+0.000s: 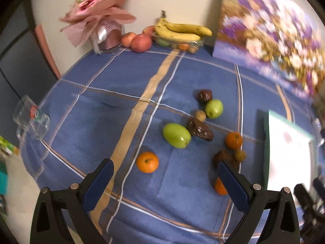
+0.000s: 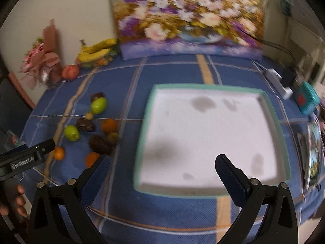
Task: Organize fruits
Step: 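Close the right tool on an orange while the left tool grasps another orange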
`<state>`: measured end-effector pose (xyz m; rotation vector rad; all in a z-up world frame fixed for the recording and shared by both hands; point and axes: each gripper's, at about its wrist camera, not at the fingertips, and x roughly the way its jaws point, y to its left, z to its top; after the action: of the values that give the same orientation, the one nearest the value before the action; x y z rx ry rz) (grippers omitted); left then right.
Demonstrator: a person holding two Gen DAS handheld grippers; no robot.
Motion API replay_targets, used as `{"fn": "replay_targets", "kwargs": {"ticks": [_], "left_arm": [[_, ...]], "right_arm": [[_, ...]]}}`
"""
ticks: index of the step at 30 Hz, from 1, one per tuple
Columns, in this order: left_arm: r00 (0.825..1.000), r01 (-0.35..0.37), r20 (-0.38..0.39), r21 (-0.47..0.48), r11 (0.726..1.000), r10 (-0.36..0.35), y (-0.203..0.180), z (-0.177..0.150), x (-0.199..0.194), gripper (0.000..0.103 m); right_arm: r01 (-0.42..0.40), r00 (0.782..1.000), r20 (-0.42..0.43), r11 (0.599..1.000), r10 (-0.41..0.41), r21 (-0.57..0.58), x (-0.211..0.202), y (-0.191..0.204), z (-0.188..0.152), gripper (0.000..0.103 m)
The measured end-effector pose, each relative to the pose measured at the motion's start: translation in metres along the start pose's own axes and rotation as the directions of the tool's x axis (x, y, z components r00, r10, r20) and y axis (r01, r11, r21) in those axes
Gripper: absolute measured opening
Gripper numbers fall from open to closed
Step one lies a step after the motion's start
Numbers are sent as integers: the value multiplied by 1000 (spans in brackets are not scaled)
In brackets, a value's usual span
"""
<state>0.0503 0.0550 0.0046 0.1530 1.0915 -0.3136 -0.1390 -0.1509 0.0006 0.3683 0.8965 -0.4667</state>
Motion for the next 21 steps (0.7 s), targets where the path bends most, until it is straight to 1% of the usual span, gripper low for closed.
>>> {"fn": "replay_targets", "kwargs": {"ticks": [1, 4, 6, 7, 10, 13, 14, 15, 16, 19, 21], "left_arm": [[1000, 14, 8, -31, 999, -14, 8, 1, 2, 103], [1000, 8, 8, -105, 994, -7, 27, 3, 9, 103], [1000, 7, -17, -138, 990, -10, 39, 4, 16, 103], [1000, 12, -23, -152, 988, -16, 43, 4, 18, 103], [998, 38, -49, -210, 977, -49, 56, 4, 26, 103], [994, 34, -94, -227, 973, -57, 57, 2, 34, 100], [993, 33, -99, -231, 972, -58, 57, 2, 36, 94], [992, 35, -107, -234, 972, -62, 58, 2, 40, 89], [990, 38, -125, -234, 971, -69, 57, 2, 46, 87], [983, 54, -158, -242, 969, -94, 56, 1, 58, 80], [979, 66, -172, -249, 966, -112, 56, 2, 64, 73]], "right_arm": [[-14, 1000, 4, 1000, 14, -19, 1, 6, 2, 103], [-49, 999, 16, 996, 50, -76, 4, 26, 7, 102], [-70, 997, 24, 992, 73, -106, 5, 38, 9, 102], [-77, 996, 25, 990, 81, -115, 7, 44, 11, 100], [-115, 993, 11, 984, 118, -137, 13, 58, 13, 82], [-139, 990, -23, 978, 137, -156, 24, 71, 14, 78], [-143, 990, -33, 976, 140, -164, 27, 75, 15, 72], [-148, 989, -43, 974, 142, -173, 31, 80, 14, 69], [-152, 988, -57, 971, 144, -183, 36, 84, 14, 65], [-170, 983, -109, 966, 150, -197, 53, 96, 11, 60], [-185, 976, -148, 963, 158, -195, 65, 100, 8, 55]]}}
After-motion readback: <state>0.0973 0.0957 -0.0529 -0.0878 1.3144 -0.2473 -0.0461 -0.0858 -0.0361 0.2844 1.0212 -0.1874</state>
